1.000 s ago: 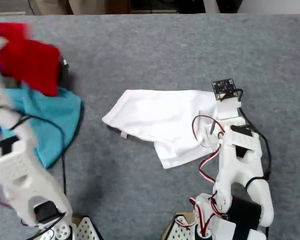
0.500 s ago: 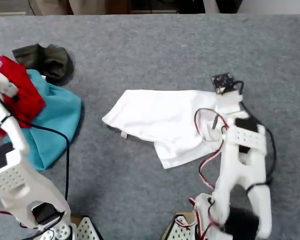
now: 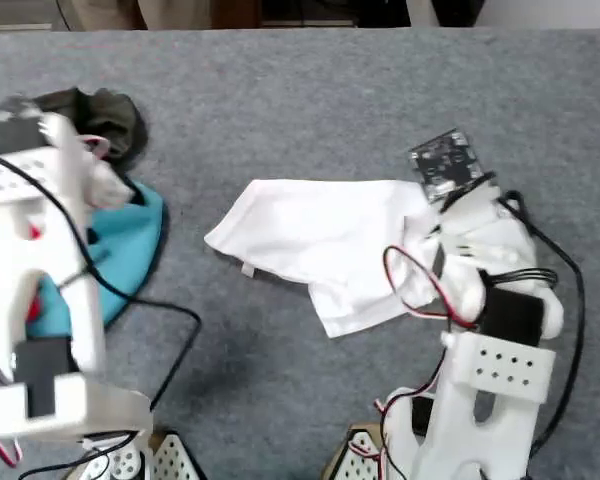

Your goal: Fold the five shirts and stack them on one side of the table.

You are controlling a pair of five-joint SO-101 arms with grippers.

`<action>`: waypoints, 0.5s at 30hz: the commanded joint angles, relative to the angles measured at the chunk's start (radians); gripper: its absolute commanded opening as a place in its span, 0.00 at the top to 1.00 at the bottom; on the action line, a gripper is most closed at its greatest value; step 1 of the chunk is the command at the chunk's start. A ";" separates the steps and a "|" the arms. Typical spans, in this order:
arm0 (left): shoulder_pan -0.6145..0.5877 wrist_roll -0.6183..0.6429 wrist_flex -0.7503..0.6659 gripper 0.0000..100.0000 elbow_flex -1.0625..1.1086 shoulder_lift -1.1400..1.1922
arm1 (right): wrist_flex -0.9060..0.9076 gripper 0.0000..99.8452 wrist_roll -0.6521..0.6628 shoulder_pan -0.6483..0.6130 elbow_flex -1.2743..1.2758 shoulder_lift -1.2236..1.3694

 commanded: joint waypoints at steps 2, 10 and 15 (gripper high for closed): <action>0.152 0.074 -0.265 0.70 0.270 -0.137 | -0.057 0.97 -0.025 -0.070 -0.012 -0.019; 0.404 0.097 -0.672 0.70 0.526 -0.090 | -0.190 0.97 -0.028 0.059 0.240 -0.028; 0.466 0.250 -0.724 0.70 0.463 0.085 | -0.338 0.97 -0.020 0.206 0.386 -0.028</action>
